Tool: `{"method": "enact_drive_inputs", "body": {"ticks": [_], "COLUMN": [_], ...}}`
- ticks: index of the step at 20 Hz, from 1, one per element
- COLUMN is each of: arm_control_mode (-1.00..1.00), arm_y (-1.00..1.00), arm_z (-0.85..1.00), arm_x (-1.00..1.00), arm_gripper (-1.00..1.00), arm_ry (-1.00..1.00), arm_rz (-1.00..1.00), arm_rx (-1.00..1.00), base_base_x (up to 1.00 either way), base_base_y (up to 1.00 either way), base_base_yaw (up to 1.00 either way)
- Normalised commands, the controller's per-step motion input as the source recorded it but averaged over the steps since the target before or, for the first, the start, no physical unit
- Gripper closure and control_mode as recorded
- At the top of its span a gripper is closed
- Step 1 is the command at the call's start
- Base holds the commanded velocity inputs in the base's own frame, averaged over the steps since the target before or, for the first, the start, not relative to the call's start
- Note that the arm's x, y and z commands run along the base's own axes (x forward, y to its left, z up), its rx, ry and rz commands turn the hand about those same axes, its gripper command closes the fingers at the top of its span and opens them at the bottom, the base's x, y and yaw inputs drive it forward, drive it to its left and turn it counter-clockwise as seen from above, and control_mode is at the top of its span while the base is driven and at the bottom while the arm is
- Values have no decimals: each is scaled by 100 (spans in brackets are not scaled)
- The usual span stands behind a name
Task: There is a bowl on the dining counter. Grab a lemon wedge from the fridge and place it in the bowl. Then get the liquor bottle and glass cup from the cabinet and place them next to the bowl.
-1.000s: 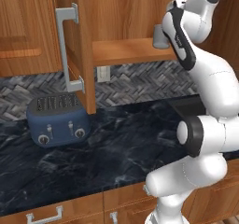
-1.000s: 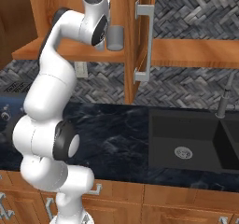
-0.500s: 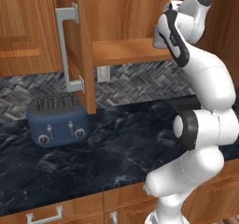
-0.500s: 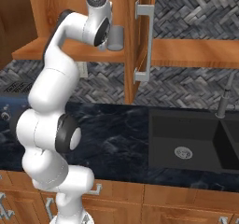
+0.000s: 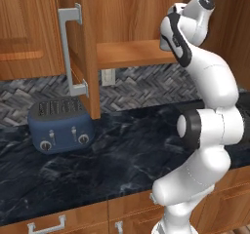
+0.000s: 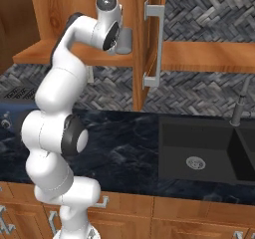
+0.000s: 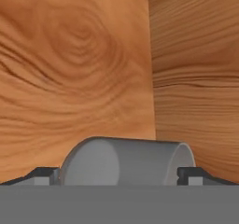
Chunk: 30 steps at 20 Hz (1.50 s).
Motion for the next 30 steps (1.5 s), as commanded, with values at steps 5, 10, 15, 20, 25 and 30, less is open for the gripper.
{"method": "enact_drive_inputs", "body": {"ticks": [5,10,15,20,25,30], "arm_control_mode": [-100,-100,-100,-100,-100,-100], "arm_y": [-11,-10,-1,0,0,0], "arm_z": [0,-2,-12,-23,-31,-38], "arm_x": [12,6,6,12,14,6], "arm_gripper": [-100,-100,-100,-100,100,100], "arm_ry": [-2,0,0,0,3,7], "arm_rz": [0,0,0,1,2,2], "arm_rx": [0,0,0,0,-1,-2], "base_base_x": [0,0,0,0,0,0], "base_base_y": [0,0,0,0,0,0], "base_base_yaw": [0,0,0,0,0,0]}}
